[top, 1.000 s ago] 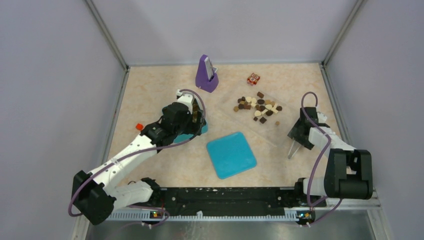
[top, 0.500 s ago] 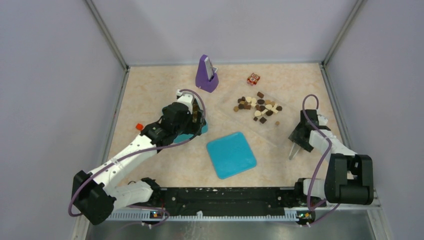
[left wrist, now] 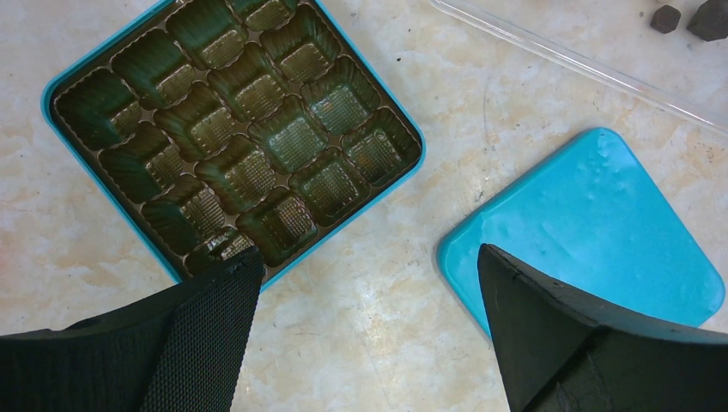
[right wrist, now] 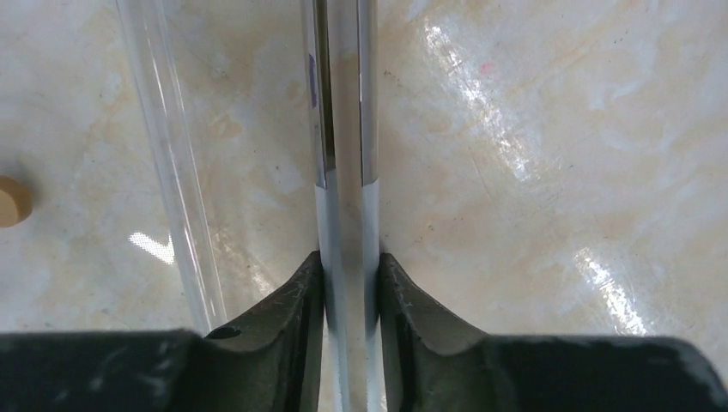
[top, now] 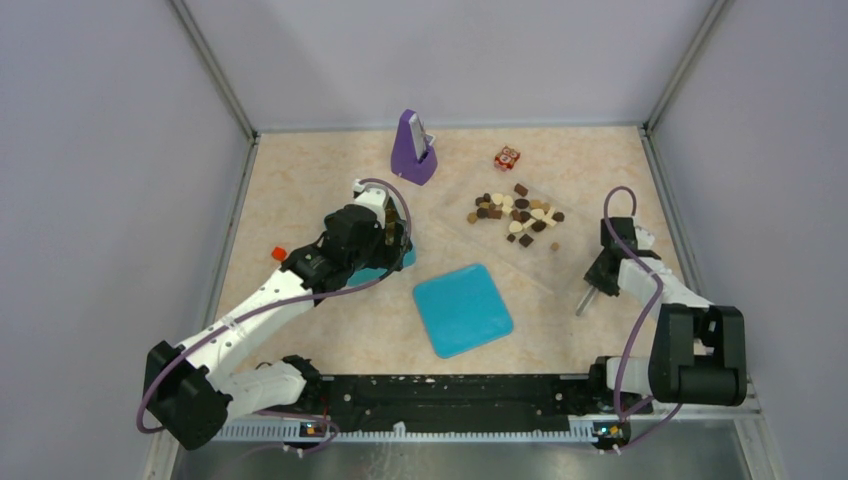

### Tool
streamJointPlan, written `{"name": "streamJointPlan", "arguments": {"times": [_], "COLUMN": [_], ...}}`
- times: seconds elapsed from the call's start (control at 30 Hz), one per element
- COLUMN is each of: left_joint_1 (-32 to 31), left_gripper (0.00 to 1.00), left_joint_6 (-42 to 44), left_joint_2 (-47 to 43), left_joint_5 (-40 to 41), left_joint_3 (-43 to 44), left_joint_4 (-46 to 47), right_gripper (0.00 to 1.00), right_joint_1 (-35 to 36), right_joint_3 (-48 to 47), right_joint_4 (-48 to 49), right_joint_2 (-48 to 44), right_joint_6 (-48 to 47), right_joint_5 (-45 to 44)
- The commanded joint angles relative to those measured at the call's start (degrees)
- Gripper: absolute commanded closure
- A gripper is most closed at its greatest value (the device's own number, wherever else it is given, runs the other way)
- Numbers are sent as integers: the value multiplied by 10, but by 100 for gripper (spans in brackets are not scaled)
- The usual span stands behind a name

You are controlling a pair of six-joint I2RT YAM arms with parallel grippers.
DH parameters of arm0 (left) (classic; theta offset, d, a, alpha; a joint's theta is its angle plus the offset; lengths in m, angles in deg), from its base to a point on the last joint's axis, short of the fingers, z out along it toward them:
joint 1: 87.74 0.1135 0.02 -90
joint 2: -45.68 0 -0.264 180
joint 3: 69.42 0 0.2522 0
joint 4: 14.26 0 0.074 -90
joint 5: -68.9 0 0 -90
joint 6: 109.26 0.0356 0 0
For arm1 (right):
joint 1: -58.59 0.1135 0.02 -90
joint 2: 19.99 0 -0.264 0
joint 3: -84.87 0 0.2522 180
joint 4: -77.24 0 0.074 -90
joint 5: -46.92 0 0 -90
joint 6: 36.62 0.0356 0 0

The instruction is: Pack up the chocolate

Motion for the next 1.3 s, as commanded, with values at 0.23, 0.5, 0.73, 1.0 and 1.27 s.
{"name": "streamJointPlan", "arguments": {"times": [0.23, 0.5, 0.73, 1.0, 1.27], "left_joint_1": [1, 1, 1, 1, 1], "left_gripper": [1, 1, 1, 1, 1], "left_joint_6": [-3, 2, 0, -4, -6], "left_joint_2": [-15, 5, 13, 10, 8], "left_joint_5": [-5, -7, -15, -16, -9], "left_joint_3": [19, 32, 36, 29, 26], "left_joint_4": [8, 15, 25, 27, 24], "right_gripper": [87, 85, 77, 66, 64], "right_joint_1": [-4, 7, 94, 131, 170], "right_joint_3": [-38, -151, -224, -243, -251], "right_joint_4": [-82, -200, -299, -318, -308], "right_joint_2": [-117, -173, -139, -131, -103], "right_joint_6": [-14, -57, -90, -78, -66], "right_joint_5": [19, 171, 183, 118, 66]}}
